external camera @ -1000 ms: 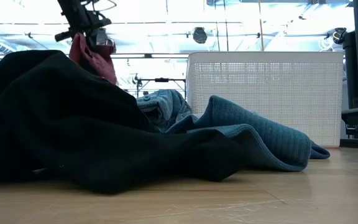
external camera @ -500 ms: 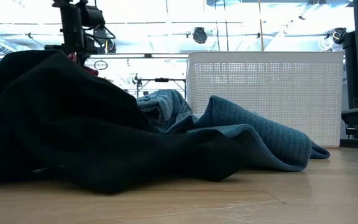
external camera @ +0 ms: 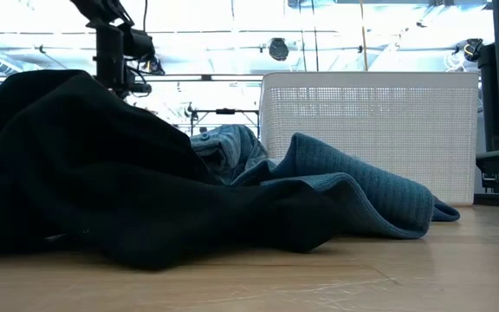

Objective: Pick & Place Cloths
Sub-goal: Put the red undergarment into the gold wire basket, then put the black undergarment into the gold wire basket

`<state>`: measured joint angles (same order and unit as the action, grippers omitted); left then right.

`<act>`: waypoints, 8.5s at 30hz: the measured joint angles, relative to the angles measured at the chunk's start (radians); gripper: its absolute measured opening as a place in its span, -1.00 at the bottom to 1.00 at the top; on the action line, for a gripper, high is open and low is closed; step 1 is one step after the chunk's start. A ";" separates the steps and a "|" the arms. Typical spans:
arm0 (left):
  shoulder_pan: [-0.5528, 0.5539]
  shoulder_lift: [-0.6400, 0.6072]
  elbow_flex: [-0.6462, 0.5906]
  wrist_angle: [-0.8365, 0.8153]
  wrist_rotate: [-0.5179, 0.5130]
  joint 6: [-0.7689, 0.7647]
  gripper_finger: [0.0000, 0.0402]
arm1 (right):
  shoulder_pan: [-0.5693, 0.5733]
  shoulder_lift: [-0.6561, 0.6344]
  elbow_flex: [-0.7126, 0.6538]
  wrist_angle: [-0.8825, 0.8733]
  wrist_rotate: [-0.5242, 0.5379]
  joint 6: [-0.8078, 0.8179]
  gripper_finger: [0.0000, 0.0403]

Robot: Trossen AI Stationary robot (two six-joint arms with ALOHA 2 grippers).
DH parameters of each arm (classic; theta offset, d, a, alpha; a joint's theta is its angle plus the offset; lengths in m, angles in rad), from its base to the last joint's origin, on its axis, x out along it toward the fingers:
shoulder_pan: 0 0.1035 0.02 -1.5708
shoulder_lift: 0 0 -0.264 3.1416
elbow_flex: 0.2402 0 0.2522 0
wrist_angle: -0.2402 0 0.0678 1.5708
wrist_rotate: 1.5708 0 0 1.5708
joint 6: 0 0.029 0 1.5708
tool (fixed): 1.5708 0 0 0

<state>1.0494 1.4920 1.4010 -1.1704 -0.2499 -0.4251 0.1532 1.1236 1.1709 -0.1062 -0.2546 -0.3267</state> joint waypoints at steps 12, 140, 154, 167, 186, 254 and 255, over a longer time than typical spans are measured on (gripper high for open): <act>0.057 0.082 0.001 -0.045 0.109 0.000 -0.89 | 0.000 0.000 0.000 0.000 0.000 0.028 -1.00; -1.497 -0.027 0.002 0.547 0.081 -0.185 -0.97 | 0.014 -0.375 0.000 -0.223 -0.009 0.065 -1.00; -1.567 0.151 0.001 0.391 0.302 -0.513 -0.95 | 0.014 -0.380 0.000 -0.229 -0.009 0.065 -1.00; -1.630 0.212 0.001 0.345 0.249 -0.699 -0.93 | 0.014 -0.380 0.000 -0.229 -0.010 0.082 -1.00; -1.680 0.263 0.001 0.354 0.156 -0.737 0.12 | 0.014 -0.433 0.000 -0.389 0.095 0.096 -1.00; -1.604 0.270 -0.231 0.577 0.200 -0.778 -0.94 | 0.019 -0.784 -0.652 0.143 0.154 0.362 -1.00; -1.600 0.253 -0.231 0.581 0.201 -0.778 -0.96 | 0.019 -0.784 -0.652 0.144 0.154 0.360 -1.00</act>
<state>-0.5504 1.7448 1.1698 -0.5897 -0.0490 -1.2032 0.1719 0.3401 0.5190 0.0376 -0.1009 0.0330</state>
